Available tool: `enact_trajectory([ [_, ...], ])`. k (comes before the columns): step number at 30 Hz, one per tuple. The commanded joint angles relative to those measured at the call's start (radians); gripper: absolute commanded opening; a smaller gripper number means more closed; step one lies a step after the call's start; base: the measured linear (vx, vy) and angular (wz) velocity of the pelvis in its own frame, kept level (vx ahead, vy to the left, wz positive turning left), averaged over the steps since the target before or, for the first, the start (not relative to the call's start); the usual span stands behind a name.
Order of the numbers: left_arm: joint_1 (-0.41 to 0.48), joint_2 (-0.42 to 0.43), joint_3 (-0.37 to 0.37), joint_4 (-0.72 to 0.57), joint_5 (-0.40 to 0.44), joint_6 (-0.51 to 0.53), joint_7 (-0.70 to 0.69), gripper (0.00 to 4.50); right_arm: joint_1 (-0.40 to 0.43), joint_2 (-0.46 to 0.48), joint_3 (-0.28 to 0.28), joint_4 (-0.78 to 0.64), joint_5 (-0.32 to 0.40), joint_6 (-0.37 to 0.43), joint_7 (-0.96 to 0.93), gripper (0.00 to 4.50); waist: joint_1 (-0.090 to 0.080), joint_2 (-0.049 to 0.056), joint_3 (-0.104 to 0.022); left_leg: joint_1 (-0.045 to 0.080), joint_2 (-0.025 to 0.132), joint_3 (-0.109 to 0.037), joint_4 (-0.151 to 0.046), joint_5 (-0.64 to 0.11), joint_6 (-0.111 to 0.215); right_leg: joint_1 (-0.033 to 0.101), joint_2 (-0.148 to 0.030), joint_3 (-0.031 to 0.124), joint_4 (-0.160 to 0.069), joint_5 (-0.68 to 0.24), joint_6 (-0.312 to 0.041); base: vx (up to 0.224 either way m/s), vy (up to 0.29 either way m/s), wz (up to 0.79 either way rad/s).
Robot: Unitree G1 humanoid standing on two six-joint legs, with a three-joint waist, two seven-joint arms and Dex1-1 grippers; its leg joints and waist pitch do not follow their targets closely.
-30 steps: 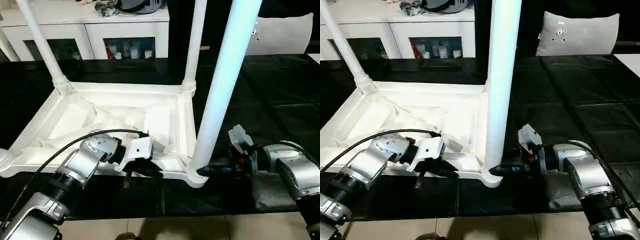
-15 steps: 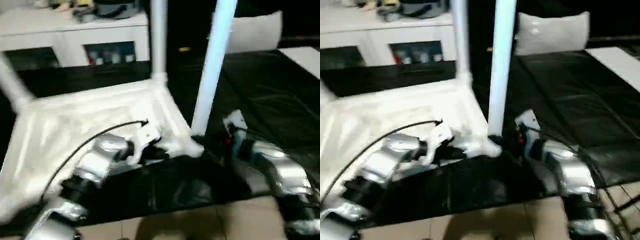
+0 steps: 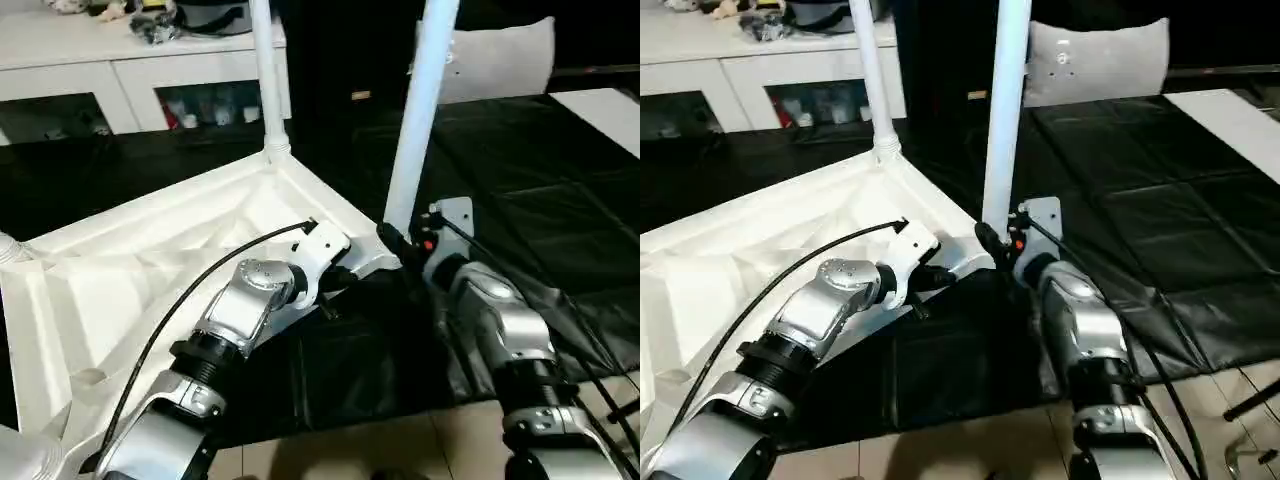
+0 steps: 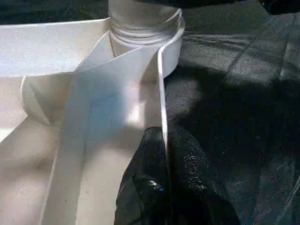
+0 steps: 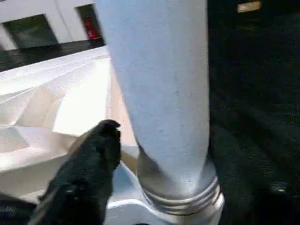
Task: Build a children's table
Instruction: Rotate leg to tighten
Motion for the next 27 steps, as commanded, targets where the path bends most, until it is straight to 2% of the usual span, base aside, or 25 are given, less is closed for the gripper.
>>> enact_trajectory([
  [1,-0.005,0.032,-0.024,-0.013,0.010,-0.057,-0.042,0.00,0.043,-0.039,0.060,-0.016,0.010,-0.022,0.119,3.52,0.014,-0.010,-0.072,0.002,0.026,-0.005,-0.061,-0.147,0.095,0.061,-0.063,0.037,-0.070,-0.260,-0.194,0.000,0.000,0.00],
  [3,0.006,0.059,-0.031,-0.013,0.006,-0.082,-0.086,0.00,0.061,-0.098,0.062,-0.023,0.012,-0.042,0.193,3.61,0.018,-0.008,-0.071,0.000,0.026,-0.003,-0.060,-0.147,0.102,0.061,-0.062,0.036,-0.068,-0.253,-0.199,0.000,0.000,0.00],
  [4,0.010,0.068,-0.035,-0.014,0.004,-0.095,-0.105,0.00,0.066,-0.120,0.062,-0.031,0.017,-0.048,0.225,3.81,0.020,-0.010,-0.070,-0.003,0.027,-0.004,-0.060,-0.145,0.102,0.064,-0.063,0.035,-0.068,-0.252,-0.199,0.000,0.000,0.00],
  [7,0.023,0.116,-0.063,-0.014,0.012,-0.149,-0.187,0.00,0.082,-0.202,0.051,-0.074,0.052,-0.049,0.367,4.03,0.025,-0.011,-0.067,0.000,0.029,-0.006,-0.062,-0.175,0.105,0.063,-0.063,0.033,-0.073,-0.296,-0.192,0.000,0.000,0.00],
  [8,0.025,0.129,-0.071,-0.016,0.010,-0.157,-0.215,0.00,0.083,-0.229,0.051,-0.084,0.058,-0.036,0.404,4.03,0.029,-0.004,-0.067,0.004,0.032,-0.006,-0.064,-0.181,0.101,0.059,-0.063,0.034,-0.073,-0.306,-0.188,0.000,0.000,0.00],
  [10,0.029,0.145,-0.079,-0.021,0.004,-0.176,-0.251,0.00,0.084,-0.263,0.056,-0.092,0.060,-0.043,0.446,4.24,0.031,-0.007,-0.065,0.005,0.033,-0.006,-0.066,-0.194,0.097,0.059,-0.062,0.033,-0.073,-0.310,-0.190,0.000,0.000,0.00],
  [11,0.036,0.169,-0.089,-0.033,-0.012,-0.199,-0.311,0.00,0.080,-0.307,0.058,-0.099,0.073,-0.044,0.509,4.24,0.035,-0.006,-0.066,0.008,0.034,-0.006,-0.065,-0.200,0.093,0.057,-0.063,0.034,-0.073,-0.314,-0.190,0.000,0.000,0.00],
  [13,0.046,0.196,-0.097,-0.051,-0.043,-0.233,-0.391,0.00,0.075,-0.350,0.065,-0.107,0.101,-0.049,0.597,4.24,0.039,-0.007,-0.067,0.007,0.036,-0.005,-0.065,-0.196,0.093,0.058,-0.064,0.035,-0.068,-0.298,-0.202,0.000,0.000,0.00],
  [18,0.055,0.227,-0.107,-0.069,-0.066,-0.263,-0.476,0.00,0.076,-0.393,0.088,-0.126,0.116,-0.054,0.702,4.24,0.055,-0.005,-0.068,0.009,0.039,-0.002,-0.063,-0.195,0.100,0.054,-0.064,0.034,-0.066,-0.284,-0.215,0.000,0.000,0.00],
  [19,0.056,0.249,-0.118,-0.072,-0.070,-0.295,-0.530,0.00,0.073,-0.415,0.114,-0.127,0.109,-0.061,0.760,4.24,0.060,-0.008,-0.068,0.009,0.038,-0.002,-0.063,-0.196,0.098,0.055,-0.064,0.032,-0.065,-0.292,-0.213,0.000,0.000,0.00],
  [20,0.055,0.262,-0.126,-0.073,-0.073,-0.315,-0.566,0.00,0.066,-0.423,0.129,-0.122,0.105,-0.061,0.789,3.98,0.060,-0.011,-0.068,0.008,0.040,-0.002,-0.064,-0.194,0.097,0.056,-0.066,0.033,-0.065,-0.293,-0.211,0.000,0.000,0.00],
  [22,0.057,0.287,-0.145,-0.093,-0.084,-0.330,-0.632,0.00,0.052,-0.425,0.152,-0.120,0.114,-0.043,0.837,3.98,0.062,-0.012,-0.068,0.007,0.041,-0.003,-0.065,-0.189,0.096,0.056,-0.067,0.033,-0.062,-0.290,-0.213,0.000,0.000,0.00],
  [25,0.059,0.298,-0.156,-0.108,-0.091,-0.333,-0.664,0.00,0.046,-0.424,0.169,-0.123,0.125,-0.029,0.872,3.55,0.067,-0.009,-0.068,0.011,0.044,-0.002,-0.065,-0.192,0.093,0.053,-0.068,0.034,-0.059,-0.290,-0.220,0.000,0.000,0.00],
  [27,0.059,0.300,-0.158,-0.111,-0.092,-0.335,-0.672,0.00,0.045,-0.423,0.174,-0.122,0.127,-0.026,0.882,3.50,0.069,-0.008,-0.068,0.010,0.043,-0.001,-0.064,-0.189,0.092,0.053,-0.068,0.034,-0.060,-0.288,-0.220,0.000,0.000,0.00],
])
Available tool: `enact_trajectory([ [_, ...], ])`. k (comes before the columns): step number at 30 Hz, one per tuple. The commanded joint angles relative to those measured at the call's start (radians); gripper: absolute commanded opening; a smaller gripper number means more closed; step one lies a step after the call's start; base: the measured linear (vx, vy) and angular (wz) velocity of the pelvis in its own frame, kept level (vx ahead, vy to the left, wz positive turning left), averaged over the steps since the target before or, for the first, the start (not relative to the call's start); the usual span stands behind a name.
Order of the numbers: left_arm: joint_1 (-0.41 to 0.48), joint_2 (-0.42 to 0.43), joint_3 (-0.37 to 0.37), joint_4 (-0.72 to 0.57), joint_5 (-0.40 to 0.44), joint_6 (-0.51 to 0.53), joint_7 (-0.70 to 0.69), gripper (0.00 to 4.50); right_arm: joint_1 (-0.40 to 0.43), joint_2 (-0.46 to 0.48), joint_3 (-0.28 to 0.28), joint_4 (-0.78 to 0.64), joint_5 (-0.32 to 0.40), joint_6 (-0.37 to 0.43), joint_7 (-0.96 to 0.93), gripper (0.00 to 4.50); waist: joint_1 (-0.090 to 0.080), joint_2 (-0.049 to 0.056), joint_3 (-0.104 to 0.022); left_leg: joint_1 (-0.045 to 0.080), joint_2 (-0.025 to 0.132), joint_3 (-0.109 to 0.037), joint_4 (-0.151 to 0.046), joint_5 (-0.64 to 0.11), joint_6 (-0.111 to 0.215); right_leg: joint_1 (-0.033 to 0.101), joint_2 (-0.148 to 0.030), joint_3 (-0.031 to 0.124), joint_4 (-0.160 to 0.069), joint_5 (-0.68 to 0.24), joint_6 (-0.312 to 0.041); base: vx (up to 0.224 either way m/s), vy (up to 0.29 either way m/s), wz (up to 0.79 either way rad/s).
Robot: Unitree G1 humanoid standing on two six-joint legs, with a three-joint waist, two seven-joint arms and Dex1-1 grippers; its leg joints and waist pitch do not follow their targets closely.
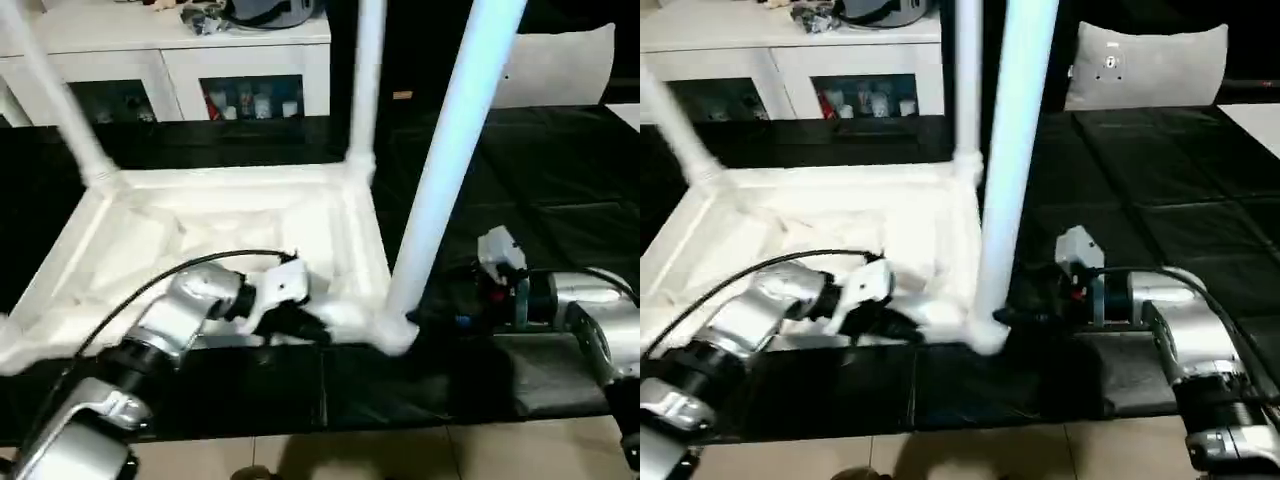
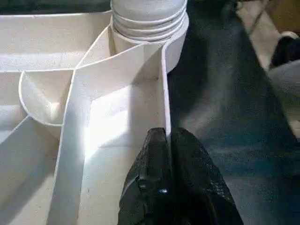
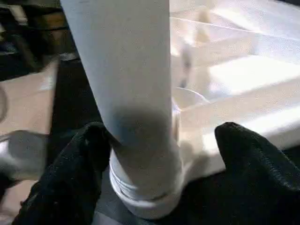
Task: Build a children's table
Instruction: Rotate leg to tighten
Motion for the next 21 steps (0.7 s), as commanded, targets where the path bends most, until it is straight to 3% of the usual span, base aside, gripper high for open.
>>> enact_trajectory([
  [1,-0.006,-0.004,-0.033,-0.045,-0.008,-0.025,-0.059,0.00,-0.014,-0.005,0.002,-0.012,0.007,0.007,0.007,3.42,-0.003,-0.011,-0.070,0.012,0.043,-0.005,-0.067,-0.182,0.089,0.053,-0.060,0.044,-0.059,-0.280,-0.220,0.000,0.000,0.00],
  [4,-0.006,-0.001,-0.037,-0.047,-0.007,-0.033,-0.073,0.00,-0.013,0.003,0.023,-0.009,0.006,0.013,0.033,3.11,0.000,-0.016,-0.071,0.009,0.041,-0.005,-0.067,-0.173,0.088,0.055,-0.061,0.044,-0.057,-0.269,-0.219,0.000,0.000,0.00],
  [8,-0.005,-0.002,-0.042,-0.047,-0.009,-0.043,-0.084,0.00,-0.005,0.016,0.054,-0.019,0.009,0.028,0.062,2.77,0.002,-0.013,-0.071,0.010,0.041,-0.004,-0.066,-0.172,0.087,0.053,-0.062,0.044,-0.059,-0.283,-0.214,0.000,0.000,0.00],
  [17,-0.001,-0.003,-0.039,-0.046,-0.020,-0.036,-0.088,0.00,0.003,0.026,0.060,-0.024,0.025,0.043,0.066,2.09,0.002,-0.014,-0.070,0.008,0.041,-0.005,-0.067,-0.181,0.078,0.055,-0.063,0.043,-0.059,-0.296,-0.206,0.000,0.000,0.00],
  [21,0.013,-0.022,-0.006,-0.083,-0.065,0.037,-0.066,0.00,0.021,0.062,0.040,-0.056,0.050,0.086,0.009,2.00,0.001,-0.016,-0.072,0.007,0.042,-0.006,-0.068,-0.164,0.079,0.057,-0.064,0.044,-0.056,-0.283,-0.208,0.000,0.000,0.00],
])
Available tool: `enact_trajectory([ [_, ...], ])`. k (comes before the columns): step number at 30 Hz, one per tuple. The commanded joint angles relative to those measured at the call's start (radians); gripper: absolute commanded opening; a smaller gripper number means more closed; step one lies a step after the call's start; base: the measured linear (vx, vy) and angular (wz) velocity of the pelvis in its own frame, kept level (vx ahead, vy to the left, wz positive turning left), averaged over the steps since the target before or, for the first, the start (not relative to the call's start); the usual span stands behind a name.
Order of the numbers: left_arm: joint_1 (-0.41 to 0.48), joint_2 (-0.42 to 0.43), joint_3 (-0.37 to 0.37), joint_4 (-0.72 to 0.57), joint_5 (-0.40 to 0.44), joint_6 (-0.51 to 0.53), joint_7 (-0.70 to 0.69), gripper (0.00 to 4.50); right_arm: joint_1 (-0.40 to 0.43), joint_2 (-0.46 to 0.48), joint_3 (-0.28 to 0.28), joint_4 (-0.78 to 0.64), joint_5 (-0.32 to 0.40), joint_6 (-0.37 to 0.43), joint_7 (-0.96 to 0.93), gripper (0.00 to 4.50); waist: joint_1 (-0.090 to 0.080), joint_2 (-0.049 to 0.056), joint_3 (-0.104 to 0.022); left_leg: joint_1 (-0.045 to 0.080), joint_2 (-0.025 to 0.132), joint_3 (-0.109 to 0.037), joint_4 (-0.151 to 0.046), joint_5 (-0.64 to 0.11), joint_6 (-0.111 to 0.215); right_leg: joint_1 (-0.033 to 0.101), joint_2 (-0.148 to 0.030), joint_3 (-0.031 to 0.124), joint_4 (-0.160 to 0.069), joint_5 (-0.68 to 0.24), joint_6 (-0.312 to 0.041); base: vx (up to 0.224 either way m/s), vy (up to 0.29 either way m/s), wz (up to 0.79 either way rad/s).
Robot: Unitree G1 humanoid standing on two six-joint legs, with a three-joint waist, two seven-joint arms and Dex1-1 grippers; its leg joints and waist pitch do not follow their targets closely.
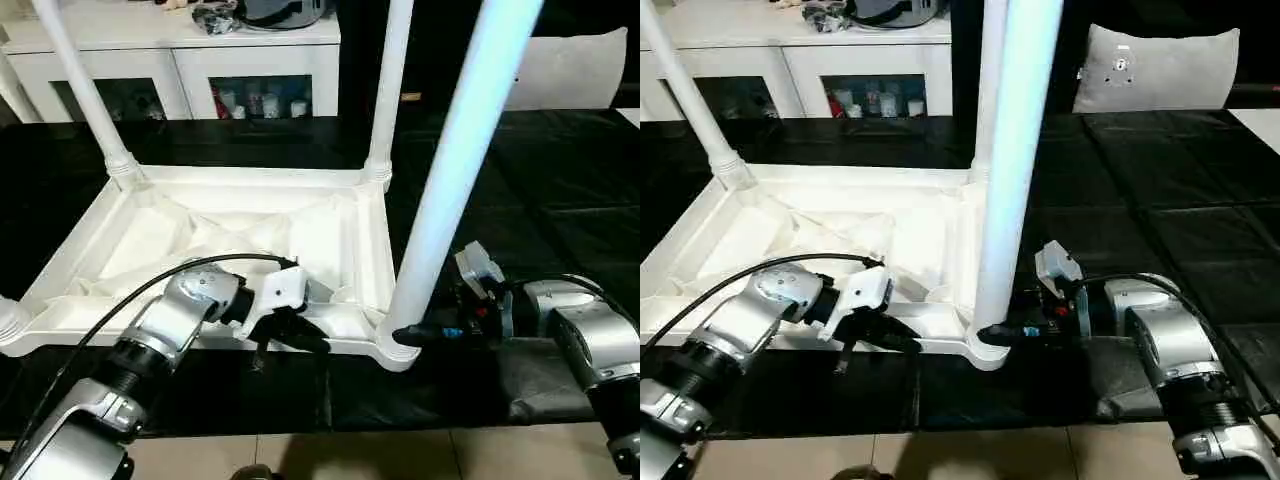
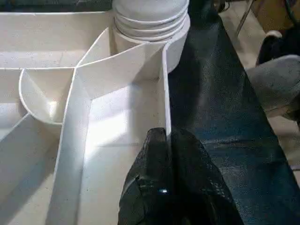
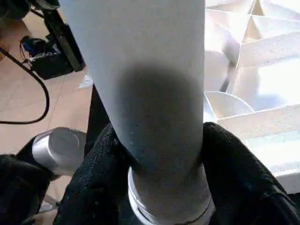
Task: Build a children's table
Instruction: Rotate leg to tighten
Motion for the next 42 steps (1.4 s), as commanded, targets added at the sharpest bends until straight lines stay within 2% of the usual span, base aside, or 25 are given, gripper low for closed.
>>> enact_trajectory([
  [1,-0.001,-0.024,-0.008,-0.060,-0.042,0.020,-0.030,0.00,0.004,0.026,-0.001,-0.028,0.032,0.031,-0.034,1.99,-0.002,-0.015,-0.070,0.006,0.042,-0.007,-0.069,-0.164,0.080,0.055,-0.060,0.045,-0.058,-0.286,-0.208,0.000,0.000,0.00],
  [3,0.003,-0.033,0.002,-0.073,-0.047,0.052,-0.006,0.00,0.003,0.049,-0.010,-0.032,0.029,0.062,-0.093,1.97,-0.003,-0.015,-0.070,0.008,0.040,-0.006,-0.069,-0.167,0.079,0.053,-0.060,0.044,-0.062,-0.304,-0.203,0.000,0.000,0.00],
  [4,0.004,-0.046,0.010,-0.078,-0.044,0.084,0.028,0.00,-0.008,0.084,-0.022,-0.019,0.011,0.092,-0.185,1.97,-0.006,-0.010,-0.066,0.007,0.038,-0.007,-0.071,-0.187,0.071,0.053,-0.059,0.043,-0.065,-0.342,-0.193,0.000,0.000,0.00],
  [5,0.004,-0.046,0.010,-0.078,-0.044,0.084,0.028,0.00,-0.008,0.084,-0.022,-0.019,0.011,0.092,-0.185,1.97,-0.010,-0.012,-0.064,0.009,0.037,-0.007,-0.072,-0.203,0.059,0.051,-0.059,0.043,-0.069,-0.370,-0.185,0.000,0.000,0.00],
  [6,-0.006,-0.085,0.029,-0.065,-0.022,0.133,0.128,0.00,-0.040,0.152,-0.047,0.030,-0.034,0.113,-0.364,1.97,-0.014,-0.012,-0.063,0.008,0.036,-0.008,-0.073,-0.215,0.053,0.052,-0.060,0.042,-0.070,-0.390,-0.179,0.000,0.000,0.00],
  [7,-0.015,-0.115,0.044,-0.053,-0.004,0.168,0.207,0.00,-0.064,0.201,-0.066,0.068,-0.065,0.126,-0.494,1.97,-0.028,-0.007,-0.060,0.006,0.035,-0.010,-0.076,-0.226,0.027,0.047,-0.057,0.042,-0.068,-0.406,-0.172,0.000,0.000,0.00],
  [9,-0.038,-0.168,0.071,-0.020,0.034,0.220,0.351,0.00,-0.098,0.270,-0.096,0.128,-0.104,0.134,-0.678,1.97,-0.061,-0.011,-0.057,0.007,0.021,-0.019,-0.074,-0.281,-0.017,0.053,-0.060,0.024,-0.087,-0.561,-0.108,-0.029,-0.001,-0.06],
  [10,-0.049,-0.187,0.080,-0.005,0.049,0.240,0.404,0.00,-0.115,0.300,-0.114,0.161,-0.121,0.131,-0.772,1.97,-0.066,-0.008,-0.057,0.010,0.021,-0.020,-0.073,-0.289,-0.017,0.050,-0.062,0.023,-0.091,-0.578,-0.099,0.000,0.000,0.00],
  [11,-0.065,-0.219,0.097,0.018,0.055,0.257,0.473,0.00,-0.131,0.335,-0.122,0.203,-0.154,0.082,-0.876,1.97,-0.078,-0.009,-0.057,0.009,0.017,-0.021,-0.071,-0.301,-0.009,0.050,-0.062,0.020,-0.099,-0.591,-0.085,0.000,0.000,0.00],
  [12,-0.065,-0.219,0.097,0.018,0.055,0.257,0.473,0.00,-0.131,0.335,-0.122,0.203,-0.154,0.082,-0.876,1.97,-0.083,-0.009,-0.058,0.005,0.018,-0.021,-0.072,-0.297,-0.006,0.052,-0.062,0.020,-0.098,-0.579,-0.084,0.000,0.000,0.00],
  [13,-0.076,-0.254,0.121,0.031,0.049,0.282,0.531,0.00,-0.123,0.373,-0.120,0.204,-0.154,0.038,-0.891,1.97,-0.090,-0.005,-0.063,-0.004,0.018,-0.022,-0.073,-0.280,0.005,0.057,-0.061,0.020,-0.096,-0.536,-0.088,0.000,0.000,0.00],
  [14,-0.076,-0.254,0.121,0.031,0.049,0.282,0.531,0.00,-0.123,0.373,-0.120,0.204,-0.154,0.038,-0.891,1.97,-0.092,-0.007,-0.066,0.000,0.019,-0.019,-0.071,-0.266,0.020,0.052,-0.060,0.022,-0.097,-0.486,-0.103,0.000,0.000,0.00],
  [15,-0.080,-0.273,0.133,0.036,0.045,0.293,0.559,0.00,-0.116,0.397,-0.124,0.198,-0.144,0.021,-0.899,1.97,-0.091,-0.009,-0.068,0.001,0.019,-0.016,-0.070,-0.249,0.038,0.052,-0.057,0.026,-0.092,-0.433,-0.126,0.000,0.000,0.00],
  [16,-0.082,-0.284,0.141,0.035,0.044,0.299,0.574,0.00,-0.111,0.416,-0.125,0.189,-0.136,0.013,-0.905,2.51,-0.091,-0.007,-0.066,0.001,0.020,-0.014,-0.070,-0.249,0.045,0.051,-0.055,0.027,-0.090,-0.418,-0.137,0.000,0.000,0.00],
  [17,-0.082,-0.286,0.142,0.033,0.044,0.299,0.573,0.00,-0.107,0.424,-0.124,0.181,-0.129,0.014,-0.899,2.51,-0.087,-0.006,-0.068,0.004,0.019,-0.012,-0.067,-0.239,0.057,0.050,-0.056,0.028,-0.090,-0.400,-0.150,0.000,0.000,0.00],
  [19,-0.081,-0.290,0.146,0.024,0.053,0.306,0.579,0.00,-0.102,0.447,-0.135,0.167,-0.132,0.015,-0.903,2.72,-0.081,-0.003,-0.070,-0.003,0.022,-0.013,-0.069,-0.200,0.070,0.058,-0.055,0.028,-0.081,-0.346,-0.164,0.000,0.000,0.00],
  [22,-0.076,-0.277,0.143,0.016,0.061,0.295,0.571,0.00,-0.091,0.445,-0.137,0.154,-0.129,-0.001,-0.901,2.97,-0.074,0.002,-0.072,0.000,0.027,-0.013,-0.070,-0.185,0.071,0.057,-0.055,0.031,-0.074,-0.289,-0.184,0.000,0.000,0.00],
  [24,-0.068,-0.247,0.130,0.013,0.067,0.270,0.548,0.00,-0.073,0.412,-0.132,0.142,-0.127,-0.025,-0.867,3.23,-0.071,0.006,-0.073,0.001,0.027,-0.014,-0.071,-0.182,0.071,0.059,-0.055,0.031,-0.069,-0.257,-0.197,0.000,0.000,0.00],
  [27,-0.059,-0.221,0.119,0.012,0.071,0.248,0.520,0.00,-0.054,0.369,-0.130,0.125,-0.121,-0.044,-0.811,3.36,-0.071,0.003,-0.072,0.001,0.026,-0.012,-0.071,-0.196,0.073,0.061,-0.055,0.032,-0.069,-0.257,-0.201,0.000,0.000,0.00],
  [29,-0.058,-0.212,0.116,0.014,0.074,0.240,0.511,0.00,-0.046,0.353,-0.130,0.117,-0.121,-0.048,-0.785,3.58,-0.068,0.009,-0.069,0.003,0.026,-0.011,-0.071,-0.213,0.071,0.060,-0.057,0.032,-0.074,-0.290,-0.193,0.000,0.000,0.00],
  [31,-0.051,-0.183,0.104,0.019,0.079,0.200,0.465,0.00,-0.023,0.294,-0.122,0.088,-0.119,-0.051,-0.694,3.67,-0.064,0.005,-0.068,0.004,0.026,-0.012,-0.072,-0.222,0.070,0.061,-0.056,0.032,-0.077,-0.310,-0.183,0.000,0.000,0.00],
  [34,-0.044,-0.129,0.075,0.030,0.082,0.124,0.376,0.00,0.001,0.192,-0.113,0.052,-0.096,-0.044,-0.547,3.96,-0.052,0.008,-0.069,0.004,0.030,-0.013,-0.072,-0.221,0.082,0.061,-0.055,0.033,-0.074,-0.293,-0.184,0.000,0.000,0.00],
  [35,-0.044,-0.129,0.075,0.030,0.082,0.124,0.376,0.00,0.001,0.192,-0.113,0.052,-0.096,-0.044,-0.547,4.04,-0.051,0.008,-0.070,0.004,0.030,-0.012,-0.071,-0.217,0.082,0.061,-0.056,0.034,-0.073,-0.288,-0.185,0.000,0.000,0.00],
  [37,-0.041,-0.090,0.053,0.033,0.079,0.076,0.301,0.00,0.000,0.118,-0.102,0.047,-0.085,-0.044,-0.446,4.23,-0.046,0.005,-0.070,0.004,0.031,-0.012,-0.070,-0.212,0.085,0.062,-0.056,0.032,-0.070,-0.284,-0.192,0.000,0.000,0.00],
  [42,-0.030,-0.029,0.020,0.021,0.062,-0.009,0.163,0.00,-0.005,0.023,-0.082,0.029,-0.047,-0.042,-0.249,4.23,-0.032,-0.001,-0.071,0.005,0.034,-0.008,-0.066,-0.198,0.099,0.059,-0.057,0.034,-0.068,-0.291,-0.199,0.000,0.000,0.00],
])
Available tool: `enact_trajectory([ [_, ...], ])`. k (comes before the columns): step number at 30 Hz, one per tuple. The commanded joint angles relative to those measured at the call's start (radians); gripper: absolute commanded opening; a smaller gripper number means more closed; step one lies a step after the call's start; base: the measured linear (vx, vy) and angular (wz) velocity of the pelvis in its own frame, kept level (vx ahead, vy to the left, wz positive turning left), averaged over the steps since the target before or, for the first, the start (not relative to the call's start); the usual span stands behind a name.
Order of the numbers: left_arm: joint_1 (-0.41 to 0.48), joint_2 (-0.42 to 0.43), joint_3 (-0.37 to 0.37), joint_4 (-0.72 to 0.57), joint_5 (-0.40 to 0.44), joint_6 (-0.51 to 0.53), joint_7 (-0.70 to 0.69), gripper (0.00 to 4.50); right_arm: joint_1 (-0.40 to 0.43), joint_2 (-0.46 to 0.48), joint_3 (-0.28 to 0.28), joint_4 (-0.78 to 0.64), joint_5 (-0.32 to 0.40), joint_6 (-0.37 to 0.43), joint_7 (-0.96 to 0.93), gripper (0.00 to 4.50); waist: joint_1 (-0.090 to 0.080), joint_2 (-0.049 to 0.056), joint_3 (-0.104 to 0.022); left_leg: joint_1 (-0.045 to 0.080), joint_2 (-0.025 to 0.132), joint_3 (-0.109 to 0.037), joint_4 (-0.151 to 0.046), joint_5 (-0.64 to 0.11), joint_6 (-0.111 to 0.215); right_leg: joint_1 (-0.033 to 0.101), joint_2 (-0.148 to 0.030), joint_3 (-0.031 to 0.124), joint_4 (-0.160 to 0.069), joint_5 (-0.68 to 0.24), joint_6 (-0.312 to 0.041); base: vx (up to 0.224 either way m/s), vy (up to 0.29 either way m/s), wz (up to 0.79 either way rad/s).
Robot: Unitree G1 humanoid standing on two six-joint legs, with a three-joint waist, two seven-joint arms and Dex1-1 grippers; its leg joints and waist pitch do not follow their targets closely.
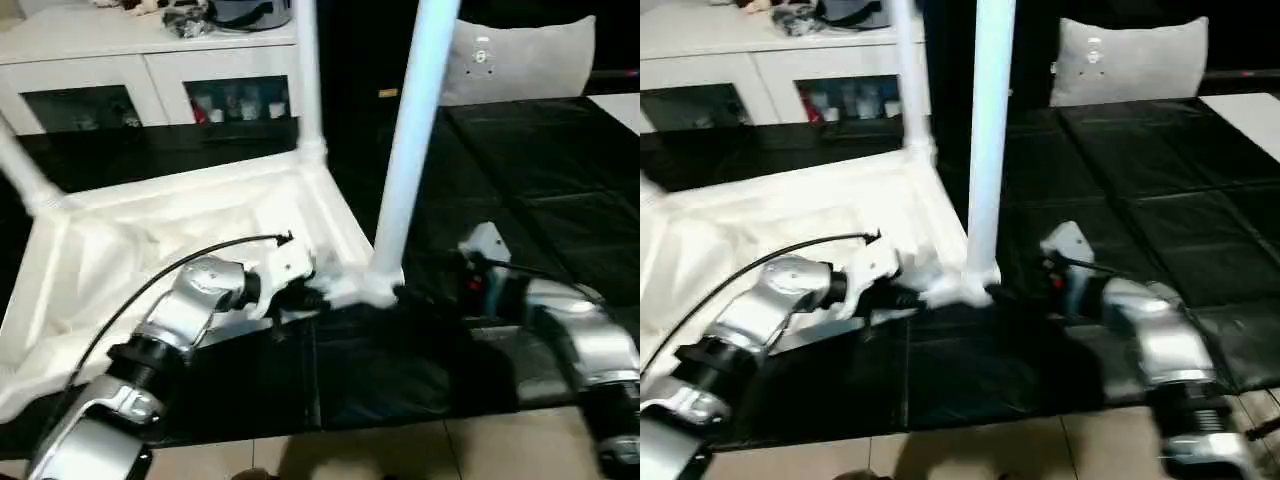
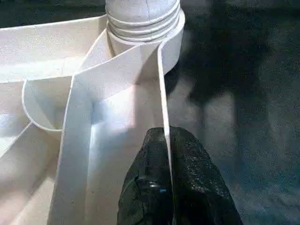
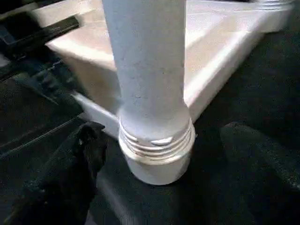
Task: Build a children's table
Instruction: Rotate leg to tighten
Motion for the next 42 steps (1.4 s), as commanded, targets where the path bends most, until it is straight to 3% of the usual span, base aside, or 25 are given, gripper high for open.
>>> enact_trajectory([
  [1,0.001,0.020,-0.032,-0.037,-0.006,-0.055,-0.089,0.00,-0.012,-0.019,0.012,-0.032,0.034,0.004,0.089,4.23,0.003,-0.011,-0.071,0.004,0.036,-0.004,-0.064,-0.194,0.105,0.059,-0.056,0.045,-0.064,-0.291,-0.197,0.000,0.000,0.00],
  [3,0.005,0.041,-0.045,-0.049,-0.015,-0.072,-0.140,0.00,-0.016,-0.040,0.031,-0.043,0.048,0.009,0.161,4.23,0.011,-0.013,-0.071,0.006,0.037,-0.004,-0.064,-0.196,0.105,0.058,-0.056,0.044,-0.063,-0.300,-0.200,0.000,0.000,0.00],
  [5,0.007,0.056,-0.058,-0.056,-0.015,-0.080,-0.170,0.00,-0.019,-0.050,0.045,-0.051,0.058,0.021,0.208,3.87,0.015,-0.018,-0.070,0.006,0.039,-0.003,-0.066,-0.194,0.101,0.056,-0.056,0.045,-0.063,-0.308,-0.198,0.000,0.000,0.00],
  [7,0.007,0.061,-0.063,-0.055,-0.016,-0.089,-0.185,0.00,-0.021,-0.055,0.055,-0.053,0.063,0.023,0.230,3.82,0.019,-0.014,-0.070,0.008,0.040,-0.004,-0.065,-0.195,0.096,0.055,-0.058,0.046,-0.063,-0.318,-0.197,0.000,0.000,0.00],
  [8,0.007,0.067,-0.068,-0.057,-0.016,-0.094,-0.198,0.00,-0.022,-0.060,0.069,-0.058,0.065,0.026,0.255,3.82,0.019,-0.023,-0.070,0.008,0.041,-0.003,-0.066,-0.193,0.096,0.054,-0.058,0.047,-0.064,-0.320,-0.196,0.000,0.000,0.00],
  [10,0.005,0.077,-0.077,-0.057,-0.019,-0.110,-0.236,0.00,-0.022,-0.068,0.101,-0.062,0.062,0.027,0.304,3.44,0.024,-0.018,-0.070,0.007,0.041,-0.004,-0.065,-0.190,0.093,0.054,-0.058,0.047,-0.062,-0.325,-0.193,0.000,0.000,0.00],
  [11,0.005,0.080,-0.079,-0.059,-0.020,-0.114,-0.246,0.00,-0.021,-0.070,0.110,-0.063,0.061,0.027,0.317,3.40,0.027,-0.025,-0.070,0.008,0.040,-0.002,-0.066,-0.188,0.093,0.054,-0.059,0.048,-0.062,-0.330,-0.190,0.000,0.000,0.00],
  [12,0.006,0.081,-0.079,-0.060,-0.022,-0.118,-0.253,0.00,-0.020,-0.070,0.116,-0.064,0.062,0.030,0.328,3.34,0.029,-0.022,-0.070,0.007,0.040,-0.003,-0.066,-0.189,0.091,0.053,-0.059,0.048,-0.062,-0.338,-0.188,0.000,0.000,0.00],
  [14,0.008,0.086,-0.080,-0.063,-0.026,-0.125,-0.264,0.00,-0.018,-0.067,0.122,-0.069,0.066,0.037,0.346,3.08,0.031,-0.026,-0.069,0.009,0.040,-0.003,-0.066,-0.188,0.087,0.053,-0.059,0.048,-0.063,-0.351,-0.183,0.000,0.000,0.00],
  [18,0.010,0.087,-0.082,-0.067,-0.029,-0.126,-0.267,0.00,-0.024,-0.056,0.128,-0.061,0.065,0.032,0.352,2.92,0.031,-0.024,-0.070,0.008,0.042,-0.004,-0.067,-0.186,0.080,0.053,-0.058,0.049,-0.060,-0.323,-0.192,0.000,0.000,0.00],
  [19,0.012,0.088,-0.082,-0.068,-0.030,-0.126,-0.268,0.00,-0.025,-0.053,0.129,-0.059,0.065,0.031,0.350,2.68,0.031,-0.025,-0.070,0.008,0.041,-0.004,-0.067,-0.188,0.079,0.054,-0.059,0.049,-0.059,-0.321,-0.194,0.000,0.000,0.00],
  [28,0.023,0.090,-0.079,-0.080,-0.032,-0.125,-0.283,0.00,-0.042,-0.012,0.136,-0.026,0.051,0.014,0.314,2.01,0.031,-0.024,-0.072,0.006,0.041,-0.004,-0.066,-0.174,0.076,0.055,-0.059,0.049,-0.056,-0.302,-0.198,0.000,0.000,0.00],
  [36,0.035,0.088,-0.077,-0.094,-0.037,-0.112,-0.278,0.00,-0.024,-0.009,0.137,-0.047,0.061,0.039,0.319,1.92,0.029,-0.022,-0.072,0.006,0.040,-0.004,-0.066,-0.183,0.072,0.057,-0.059,0.048,-0.057,-0.314,-0.194,0.000,0.000,0.00],
  [42,0.051,0.057,-0.054,-0.134,-0.063,-0.034,-0.229,0.00,0.019,-0.006,0.135,-0.106,0.084,0.076,0.305,1.91,0.029,-0.023,-0.071,0.007,0.041,-0.003,-0.066,-0.176,0.075,0.056,-0.058,0.049,-0.057,-0.317,-0.192,0.000,0.000,0.00],
])
